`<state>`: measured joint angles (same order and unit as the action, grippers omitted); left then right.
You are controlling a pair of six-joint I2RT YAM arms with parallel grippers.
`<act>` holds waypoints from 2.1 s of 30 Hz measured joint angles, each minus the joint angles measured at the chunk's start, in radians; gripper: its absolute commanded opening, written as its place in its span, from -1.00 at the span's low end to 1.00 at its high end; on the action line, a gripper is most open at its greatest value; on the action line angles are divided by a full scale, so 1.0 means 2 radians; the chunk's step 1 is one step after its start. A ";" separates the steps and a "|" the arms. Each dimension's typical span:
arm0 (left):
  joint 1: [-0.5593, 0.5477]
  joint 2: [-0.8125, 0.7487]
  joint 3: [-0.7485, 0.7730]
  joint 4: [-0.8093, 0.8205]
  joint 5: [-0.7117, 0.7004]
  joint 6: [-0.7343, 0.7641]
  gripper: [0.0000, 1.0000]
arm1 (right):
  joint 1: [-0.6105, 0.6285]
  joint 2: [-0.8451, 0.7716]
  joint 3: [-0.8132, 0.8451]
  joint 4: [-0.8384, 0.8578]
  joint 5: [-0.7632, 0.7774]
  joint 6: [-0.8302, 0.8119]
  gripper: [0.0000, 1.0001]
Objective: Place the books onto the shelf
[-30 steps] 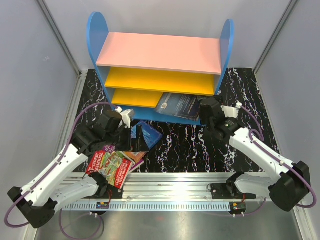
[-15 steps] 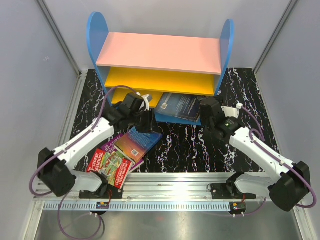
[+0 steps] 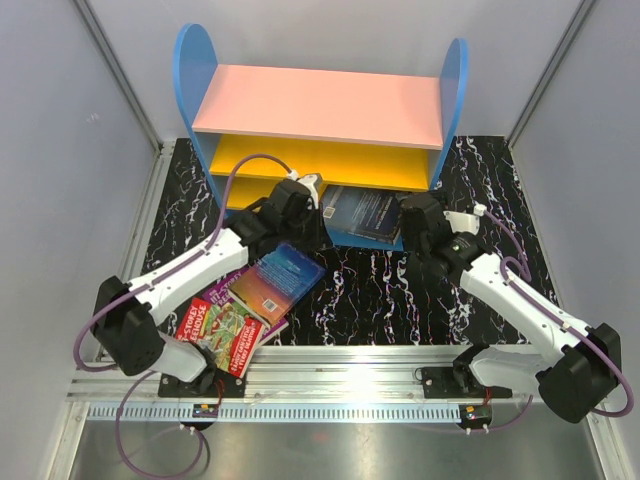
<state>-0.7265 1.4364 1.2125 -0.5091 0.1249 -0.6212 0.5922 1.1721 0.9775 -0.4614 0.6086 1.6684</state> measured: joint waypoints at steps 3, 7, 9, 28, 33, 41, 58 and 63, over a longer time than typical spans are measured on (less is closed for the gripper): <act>-0.023 0.020 0.012 0.017 -0.023 0.000 -1.00 | 0.000 0.000 0.000 0.000 0.000 0.000 0.69; -0.051 0.058 0.027 0.042 -0.052 0.000 -1.00 | -0.006 0.000 0.000 0.000 -0.001 -0.001 0.69; -0.060 0.073 0.030 0.051 -0.063 -0.002 -1.00 | -0.009 0.000 0.000 0.000 -0.004 -0.003 0.70; -0.067 0.172 0.146 0.054 -0.104 0.023 -1.00 | -0.031 -0.019 -0.005 -0.001 -0.028 -0.017 0.71; -0.069 0.187 0.147 0.054 -0.104 0.027 -1.00 | -0.036 -0.020 -0.007 0.000 -0.036 -0.019 0.70; -0.070 0.196 0.157 0.049 -0.104 0.038 -1.00 | -0.040 -0.022 -0.017 0.014 -0.040 -0.019 0.70; -0.073 0.216 0.191 0.027 -0.106 0.049 -1.00 | -0.042 -0.023 -0.027 0.032 -0.044 -0.020 0.71; -0.075 0.209 0.185 0.023 -0.107 0.049 -1.00 | -0.042 -0.030 -0.027 0.031 -0.048 -0.036 0.72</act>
<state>-0.8761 1.8545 1.5822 -0.4629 -0.0898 -0.5240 0.5079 1.1130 0.9226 -0.3988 0.5117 1.5955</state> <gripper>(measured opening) 0.002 0.853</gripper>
